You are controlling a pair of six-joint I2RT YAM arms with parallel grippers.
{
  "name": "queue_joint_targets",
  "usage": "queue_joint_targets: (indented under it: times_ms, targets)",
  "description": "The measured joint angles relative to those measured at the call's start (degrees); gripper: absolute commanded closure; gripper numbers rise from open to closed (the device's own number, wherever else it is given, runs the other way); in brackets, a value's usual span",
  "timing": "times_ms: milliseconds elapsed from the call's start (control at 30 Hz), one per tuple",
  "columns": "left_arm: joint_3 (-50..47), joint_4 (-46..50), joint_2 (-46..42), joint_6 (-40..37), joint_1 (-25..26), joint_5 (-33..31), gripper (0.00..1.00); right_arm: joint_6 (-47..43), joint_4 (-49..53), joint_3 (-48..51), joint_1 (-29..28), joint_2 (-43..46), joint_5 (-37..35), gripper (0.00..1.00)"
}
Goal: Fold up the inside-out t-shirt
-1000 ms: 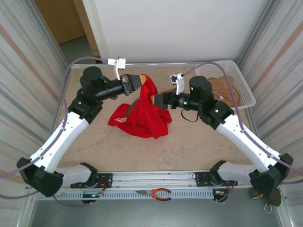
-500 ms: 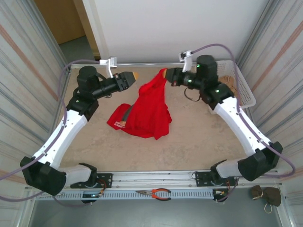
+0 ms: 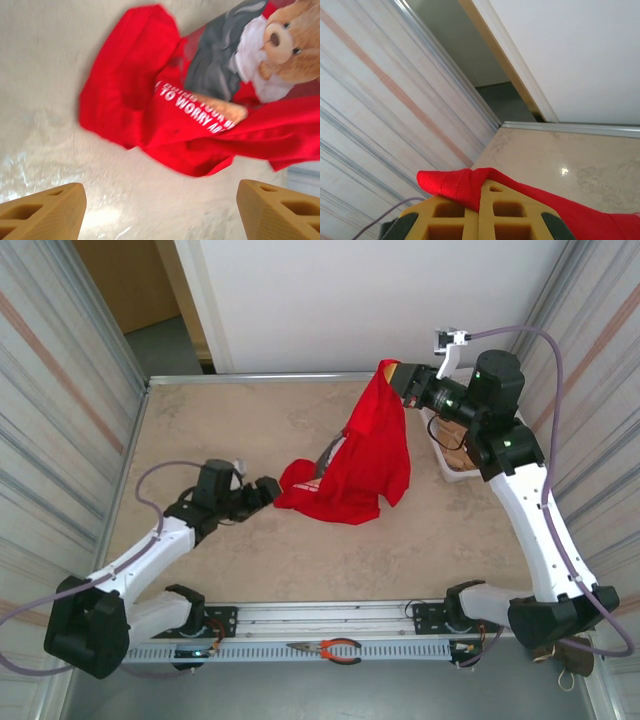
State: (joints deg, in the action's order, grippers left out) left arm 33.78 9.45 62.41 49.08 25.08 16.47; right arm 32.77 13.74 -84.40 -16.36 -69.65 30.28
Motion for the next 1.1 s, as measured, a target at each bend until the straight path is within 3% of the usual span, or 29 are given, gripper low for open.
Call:
queue_joint_targets:
  times_ms: [233,500,533,567,633,667,833,1100]
  targets:
    - [2.34,-2.97,6.67,-0.96,10.05,-8.0,0.17,0.24,0.46,0.31,0.0,-0.11,0.0,1.0]
    - [14.27,-8.15,26.53,-1.25,13.64,-11.67,0.16,0.26,1.46,0.17,0.09,-0.04,0.02,1.0]
    - [16.41,-8.31,29.38,-1.25,13.7,-12.04,0.23,0.28,2.01,-0.17,0.31,-0.07,0.13,1.0]
    - [18.1,-8.26,31.54,-1.49,13.68,-12.33,0.38,0.31,2.71,-0.79,0.66,-0.13,0.28,1.0]
    - [21.22,-8.55,35.76,-1.75,13.35,-12.72,0.95,0.7,4.31,-3.48,2.21,-0.63,1.03,1.0]
    - [22.05,-8.57,36.94,-1.97,12.96,-12.63,1.0,1.07,4.79,-4.87,3.19,-0.9,1.44,1.0]
    - [24.2,-4.79,34.01,-5.79,6.84,-10.99,1.0,4.35,5.64,-14.62,12.96,-2.36,4.87,1.0]
    - [40.02,3.85,12.94,-12.46,-4.39,-7.87,1.0,10.29,3.23,-21.68,19.3,-2.56,9.73,1.0]
